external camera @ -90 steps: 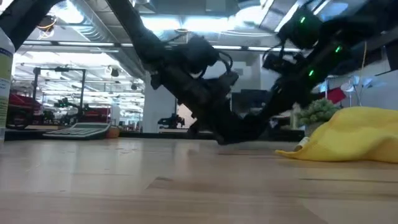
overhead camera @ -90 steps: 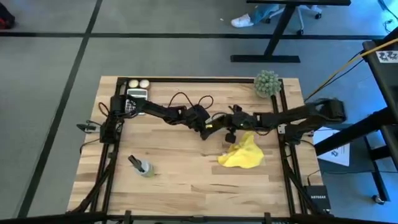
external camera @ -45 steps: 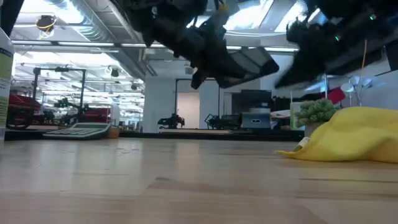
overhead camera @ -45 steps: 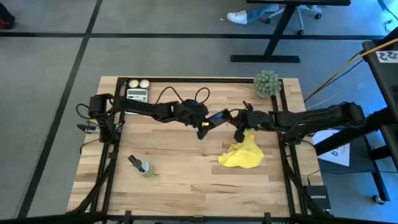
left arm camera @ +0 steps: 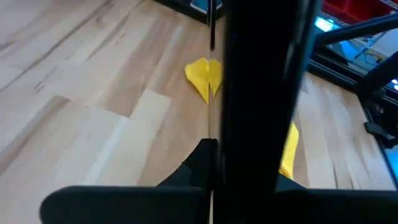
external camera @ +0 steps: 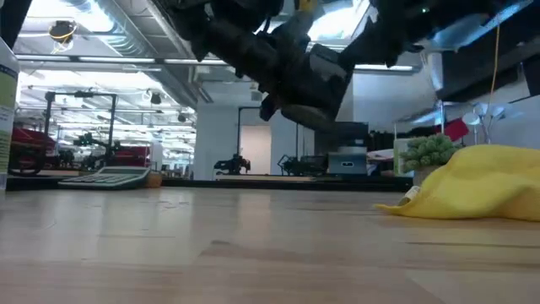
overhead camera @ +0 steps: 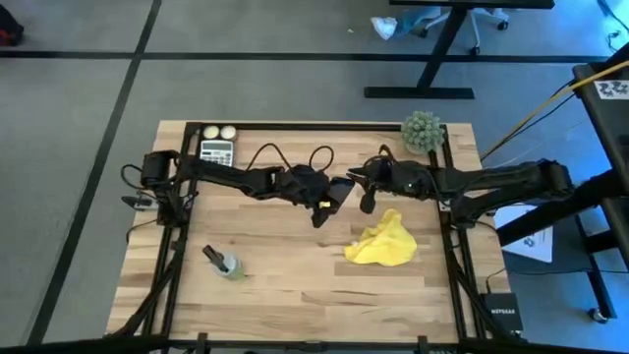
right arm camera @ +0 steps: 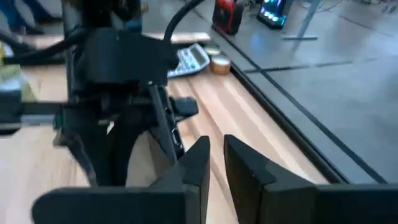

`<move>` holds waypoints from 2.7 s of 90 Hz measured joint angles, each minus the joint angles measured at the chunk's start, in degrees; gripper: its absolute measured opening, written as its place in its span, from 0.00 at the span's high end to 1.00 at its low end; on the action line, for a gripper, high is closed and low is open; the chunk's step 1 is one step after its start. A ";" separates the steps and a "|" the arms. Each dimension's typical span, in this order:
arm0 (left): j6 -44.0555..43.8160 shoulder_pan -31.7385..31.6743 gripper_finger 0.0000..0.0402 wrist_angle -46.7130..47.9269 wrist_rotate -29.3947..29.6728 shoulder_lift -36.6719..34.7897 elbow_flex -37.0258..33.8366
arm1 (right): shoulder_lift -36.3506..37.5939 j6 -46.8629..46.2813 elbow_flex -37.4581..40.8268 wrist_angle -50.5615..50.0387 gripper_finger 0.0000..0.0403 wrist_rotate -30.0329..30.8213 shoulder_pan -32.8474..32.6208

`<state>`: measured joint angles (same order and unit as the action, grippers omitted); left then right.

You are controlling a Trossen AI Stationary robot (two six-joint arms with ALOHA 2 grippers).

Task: Apply microfiber cloth
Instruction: Spray the black cellphone screen using the white spray bottle

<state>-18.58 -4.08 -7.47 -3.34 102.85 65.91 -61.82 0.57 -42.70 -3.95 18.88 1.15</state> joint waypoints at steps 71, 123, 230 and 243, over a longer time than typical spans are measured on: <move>4.70 6.66 0.98 32.48 20.21 -19.66 0.07 | -7.71 -15.35 0.31 4.24 0.87 -25.97 -9.51; -23.85 30.25 0.98 74.71 44.13 -45.05 0.07 | -53.03 -7.79 -30.09 28.42 0.42 -19.24 -18.50; -45.23 49.99 0.98 89.12 50.84 -47.59 0.04 | -80.10 -15.45 -77.44 18.65 0.42 12.07 -24.13; -45.23 49.96 0.98 89.15 51.18 -47.59 0.04 | -80.99 -15.09 -77.42 19.04 0.42 14.48 -23.61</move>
<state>-63.81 45.89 81.69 47.85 55.27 65.95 -142.81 -14.52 -120.12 15.09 33.36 -22.46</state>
